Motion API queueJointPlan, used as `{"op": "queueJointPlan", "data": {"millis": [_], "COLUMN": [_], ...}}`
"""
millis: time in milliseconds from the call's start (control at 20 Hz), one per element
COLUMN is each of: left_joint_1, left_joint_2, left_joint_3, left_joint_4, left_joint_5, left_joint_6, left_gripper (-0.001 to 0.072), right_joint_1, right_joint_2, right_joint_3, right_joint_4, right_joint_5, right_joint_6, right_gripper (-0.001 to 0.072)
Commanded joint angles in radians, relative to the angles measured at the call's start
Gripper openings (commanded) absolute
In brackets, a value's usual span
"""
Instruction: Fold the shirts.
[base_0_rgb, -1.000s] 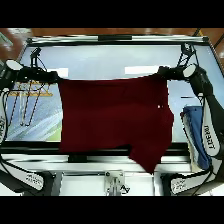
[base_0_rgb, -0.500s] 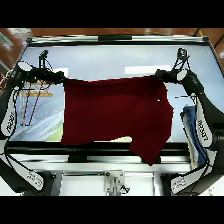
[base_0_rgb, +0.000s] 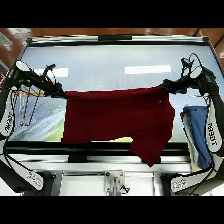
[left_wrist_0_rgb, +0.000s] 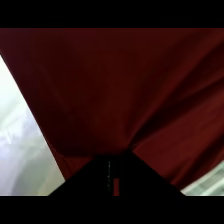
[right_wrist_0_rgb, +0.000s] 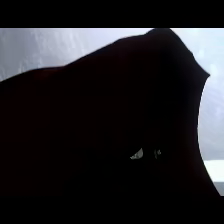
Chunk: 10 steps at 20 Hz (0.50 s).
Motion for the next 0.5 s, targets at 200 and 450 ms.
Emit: {"op": "queueJointPlan", "data": {"millis": [200, 450], "left_joint_1": [-0.029, -0.05], "left_joint_2": [-0.032, -0.036], "left_joint_3": [-0.003, -0.003], "left_joint_4": [0.045, 0.092], "left_joint_5": [-0.103, -0.05], "left_joint_6": [-0.064, -0.072], "left_gripper": [0.0037, 0.0037], "right_joint_1": [-0.002, -0.002], "right_joint_2": [-0.008, -0.028], "right_joint_3": [-0.001, -0.001], "right_joint_4": [-0.06, -0.084], "right_joint_5": [0.248, 0.249], "right_joint_6": [0.064, 0.111], "right_gripper": [0.0069, 0.0069]}}
